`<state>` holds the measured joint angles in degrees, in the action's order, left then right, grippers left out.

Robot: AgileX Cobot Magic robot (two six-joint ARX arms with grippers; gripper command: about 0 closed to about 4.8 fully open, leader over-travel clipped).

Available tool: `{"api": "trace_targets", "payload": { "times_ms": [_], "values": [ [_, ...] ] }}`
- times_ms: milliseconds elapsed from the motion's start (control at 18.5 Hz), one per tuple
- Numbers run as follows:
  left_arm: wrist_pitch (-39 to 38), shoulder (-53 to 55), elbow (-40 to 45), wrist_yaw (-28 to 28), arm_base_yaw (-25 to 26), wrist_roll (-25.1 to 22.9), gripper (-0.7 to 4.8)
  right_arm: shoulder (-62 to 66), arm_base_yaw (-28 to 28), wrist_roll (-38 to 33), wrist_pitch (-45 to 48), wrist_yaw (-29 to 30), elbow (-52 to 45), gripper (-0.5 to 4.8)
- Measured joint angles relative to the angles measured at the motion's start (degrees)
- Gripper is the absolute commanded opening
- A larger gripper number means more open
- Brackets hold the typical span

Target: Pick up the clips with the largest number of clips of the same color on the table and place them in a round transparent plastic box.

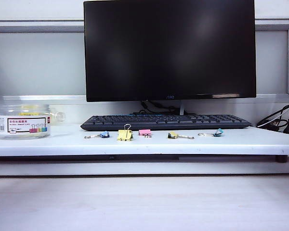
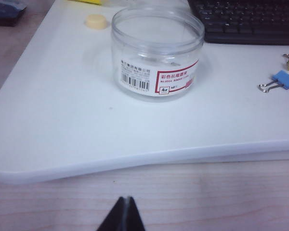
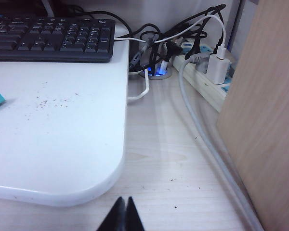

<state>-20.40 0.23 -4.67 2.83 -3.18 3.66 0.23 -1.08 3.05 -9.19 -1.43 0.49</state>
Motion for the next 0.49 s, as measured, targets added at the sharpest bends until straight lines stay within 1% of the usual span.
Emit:
{"api": "trace_targets", "payload": {
  "times_ms": [379, 487],
  "values": [
    [0.00, 0.00, 0.00, -0.02, 0.00, -0.02, -0.05, 0.00, 0.00, -0.20, 0.02, 0.02, 0.00, -0.05],
    [0.02, 0.00, 0.00, -0.02, 0.00, 0.00, -0.05, 0.00, 0.00, -2.45, 0.02, 0.09, 0.00, -0.04]
  ]
}}
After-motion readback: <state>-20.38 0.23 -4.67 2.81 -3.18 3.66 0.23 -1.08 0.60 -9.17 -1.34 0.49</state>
